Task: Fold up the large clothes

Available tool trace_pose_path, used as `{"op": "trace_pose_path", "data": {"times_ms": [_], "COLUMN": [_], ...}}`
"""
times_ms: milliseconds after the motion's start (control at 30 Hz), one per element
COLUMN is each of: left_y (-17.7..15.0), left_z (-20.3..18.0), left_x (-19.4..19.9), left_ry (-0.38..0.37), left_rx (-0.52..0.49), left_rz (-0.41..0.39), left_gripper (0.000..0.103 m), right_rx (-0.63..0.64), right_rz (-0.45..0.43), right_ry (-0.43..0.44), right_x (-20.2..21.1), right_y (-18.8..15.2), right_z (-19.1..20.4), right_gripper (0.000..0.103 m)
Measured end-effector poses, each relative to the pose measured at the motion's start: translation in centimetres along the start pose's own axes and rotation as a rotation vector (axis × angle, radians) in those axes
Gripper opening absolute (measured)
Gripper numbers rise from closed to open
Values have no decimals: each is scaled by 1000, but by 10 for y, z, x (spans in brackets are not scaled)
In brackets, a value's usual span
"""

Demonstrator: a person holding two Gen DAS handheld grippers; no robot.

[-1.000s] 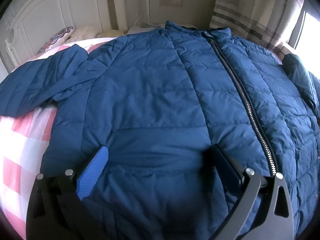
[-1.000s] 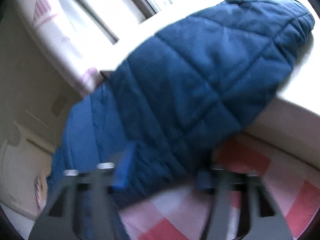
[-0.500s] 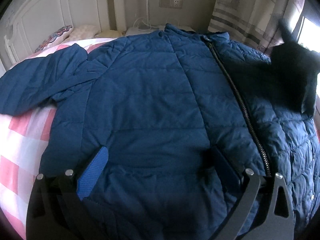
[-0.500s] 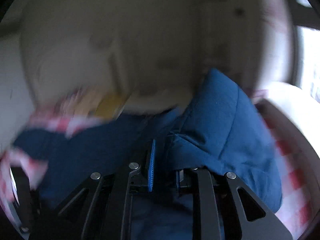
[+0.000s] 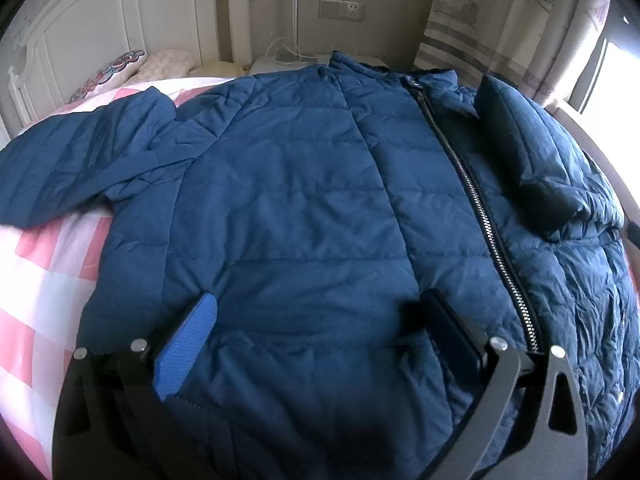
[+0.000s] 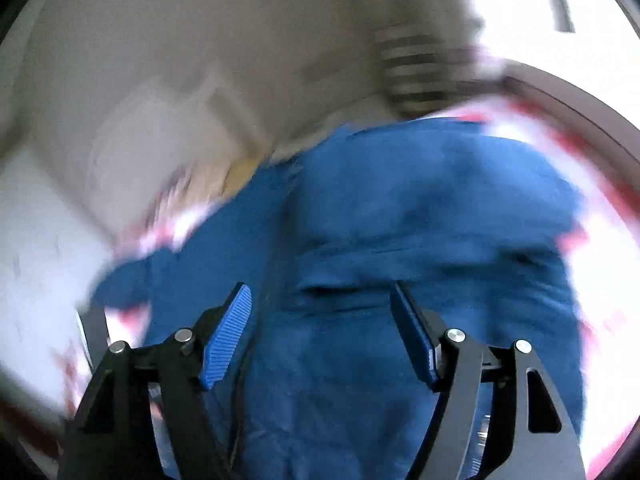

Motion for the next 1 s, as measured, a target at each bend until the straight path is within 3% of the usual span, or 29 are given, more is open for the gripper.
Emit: {"op": "trace_pose_path", "data": {"times_ms": [133, 300, 333, 467, 500, 533, 633, 700, 800, 900, 933, 1000], "left_y": [0, 1, 1, 1, 0, 0, 4, 8, 16, 22, 23, 23], "left_z": [0, -1, -1, -2, -1, 0, 3, 8, 17, 31, 36, 45], "left_x": [0, 1, 1, 1, 2, 3, 7, 15, 31, 45, 48, 50], "left_ry": [-3, -1, -1, -3, -3, -2, 2, -4, -41, -89, -99, -133], "left_rx": [2, 1, 1, 2, 3, 5, 25, 48, 105, 186, 211, 273], "left_rz": [-2, -4, -4, -5, -7, -11, -42, -81, -165, -243, -257, -270], "left_gripper": [101, 101, 101, 101, 101, 101, 101, 101, 101, 101, 101, 101], "right_rx": [-381, -534, -527, -475, -435, -365, -147, 66, 310, 558, 608, 675], "right_rz": [-13, 83, 76, -7, -61, -137, -249, -295, -297, -189, -148, -83], "right_ry": [-91, 1, -4, -19, -39, -44, -23, 10, 71, 190, 218, 284], "right_x": [1, -38, -38, -37, -24, -9, 11, 26, 28, 10, 6, 1], "right_y": [23, 23, 25, 49, 53, 65, 89, 85, 56, 1, -14, -40], "right_z": [-100, -119, -124, -129, -132, -111, -46, 32, 129, 218, 234, 261], "right_gripper": [70, 70, 66, 24, 21, 20, 19, 19, 19, 25, 31, 68]}}
Point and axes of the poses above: each gripper's, at about its wrist camera, not at the fingertips, and x roughly against the way its jaws point, z to its left, y to its top, the point moved 10 cm from there along -x, roughly the way its jaws point, and after that the axes turned 14 degrees about -y, right-handed, at the moved point
